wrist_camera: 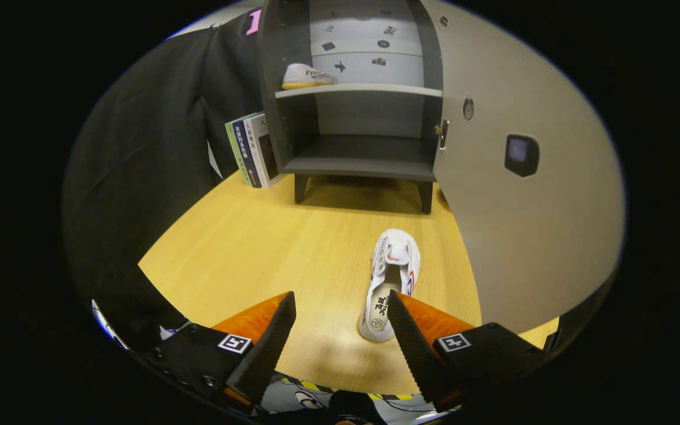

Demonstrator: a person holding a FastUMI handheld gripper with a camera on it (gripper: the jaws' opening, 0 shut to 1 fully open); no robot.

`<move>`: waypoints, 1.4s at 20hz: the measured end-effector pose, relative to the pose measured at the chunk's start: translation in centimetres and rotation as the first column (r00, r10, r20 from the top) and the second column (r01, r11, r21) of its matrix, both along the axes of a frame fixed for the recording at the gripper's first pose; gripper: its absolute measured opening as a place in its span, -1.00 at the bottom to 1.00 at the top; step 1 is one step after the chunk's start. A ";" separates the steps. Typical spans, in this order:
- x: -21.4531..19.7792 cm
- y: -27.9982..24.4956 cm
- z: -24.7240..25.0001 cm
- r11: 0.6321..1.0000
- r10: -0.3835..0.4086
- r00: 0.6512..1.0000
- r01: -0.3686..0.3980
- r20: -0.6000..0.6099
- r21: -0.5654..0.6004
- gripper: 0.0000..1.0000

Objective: Open the shoe cabinet door, grab the shoes and put them into the shoe cabinet, then close the shoe cabinet door.

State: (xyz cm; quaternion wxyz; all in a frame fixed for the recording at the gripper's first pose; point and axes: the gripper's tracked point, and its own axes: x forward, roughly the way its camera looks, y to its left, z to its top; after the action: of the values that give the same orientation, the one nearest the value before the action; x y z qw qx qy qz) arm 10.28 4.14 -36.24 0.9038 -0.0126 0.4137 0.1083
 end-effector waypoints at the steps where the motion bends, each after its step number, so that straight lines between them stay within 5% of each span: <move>1: 0.9 -0.1 -1.3 1.000 -0.009 1.000 0.009 -0.022 -0.002 0.96; 7: 4.7 -1.1 -8.4 0.996 -0.063 0.985 0.052 -0.158 -0.073 0.97; 17: 8.6 -0.8 -12.1 0.990 -0.098 0.975 0.075 -0.200 -0.118 0.81; 22: 9.5 -2.7 -12.4 0.984 -0.131 0.970 0.103 -0.204 -0.143 -0.67; 28: 9.2 -2.8 -11.5 0.994 -0.107 0.969 0.097 -0.222 -0.056 -0.95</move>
State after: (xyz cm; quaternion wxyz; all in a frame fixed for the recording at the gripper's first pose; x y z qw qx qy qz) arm 19.50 1.34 -47.77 0.8552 0.0007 0.5156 0.0533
